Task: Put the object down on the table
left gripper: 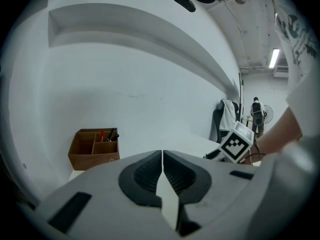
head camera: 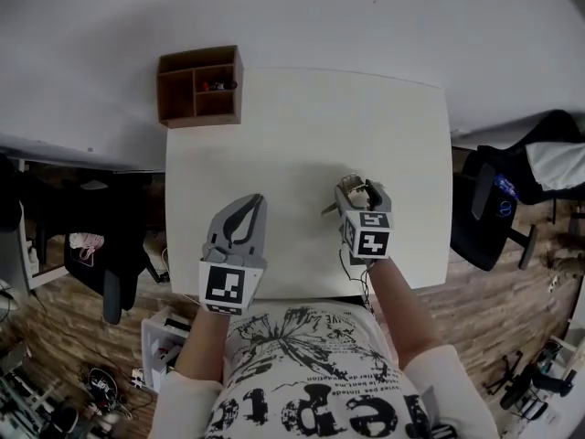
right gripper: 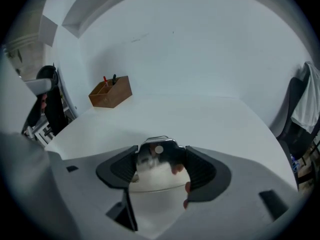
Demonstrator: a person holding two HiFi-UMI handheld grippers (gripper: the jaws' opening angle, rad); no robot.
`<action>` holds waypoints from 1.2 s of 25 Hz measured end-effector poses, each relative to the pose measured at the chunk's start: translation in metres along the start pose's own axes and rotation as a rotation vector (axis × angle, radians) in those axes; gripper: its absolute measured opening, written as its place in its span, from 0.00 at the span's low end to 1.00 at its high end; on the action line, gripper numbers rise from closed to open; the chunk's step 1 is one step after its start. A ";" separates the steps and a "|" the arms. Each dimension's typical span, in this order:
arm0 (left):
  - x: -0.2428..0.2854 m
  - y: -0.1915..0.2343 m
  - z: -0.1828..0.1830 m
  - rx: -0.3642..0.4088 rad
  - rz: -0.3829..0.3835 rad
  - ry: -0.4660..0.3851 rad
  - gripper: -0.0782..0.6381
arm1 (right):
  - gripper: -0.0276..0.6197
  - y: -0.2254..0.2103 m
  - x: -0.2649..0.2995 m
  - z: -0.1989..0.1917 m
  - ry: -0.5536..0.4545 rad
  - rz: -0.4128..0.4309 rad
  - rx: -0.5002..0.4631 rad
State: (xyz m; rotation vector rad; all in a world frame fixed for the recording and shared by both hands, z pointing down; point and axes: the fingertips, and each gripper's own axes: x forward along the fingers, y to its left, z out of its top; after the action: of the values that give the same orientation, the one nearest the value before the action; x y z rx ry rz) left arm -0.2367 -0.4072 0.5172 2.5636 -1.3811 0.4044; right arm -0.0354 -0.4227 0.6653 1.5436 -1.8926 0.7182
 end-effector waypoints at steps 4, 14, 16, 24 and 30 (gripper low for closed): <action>0.003 0.006 -0.007 0.006 0.004 -0.001 0.13 | 0.49 0.000 0.007 -0.005 0.023 -0.031 -0.043; 0.004 0.014 -0.014 -0.020 0.006 0.001 0.13 | 0.49 0.001 0.020 -0.010 0.119 -0.090 -0.107; 0.003 0.016 -0.015 -0.028 0.008 0.000 0.13 | 0.49 0.002 0.021 -0.009 0.123 -0.093 -0.088; -0.008 0.022 -0.010 -0.006 0.023 -0.011 0.13 | 0.56 -0.001 0.018 -0.008 0.111 -0.076 -0.041; -0.024 0.013 0.019 0.016 0.083 -0.061 0.13 | 0.45 0.007 -0.031 0.035 -0.132 -0.010 -0.019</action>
State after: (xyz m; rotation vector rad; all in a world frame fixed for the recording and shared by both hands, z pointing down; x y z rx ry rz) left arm -0.2579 -0.4013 0.4921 2.5580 -1.5150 0.3553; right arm -0.0408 -0.4266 0.6184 1.6221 -1.9801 0.6050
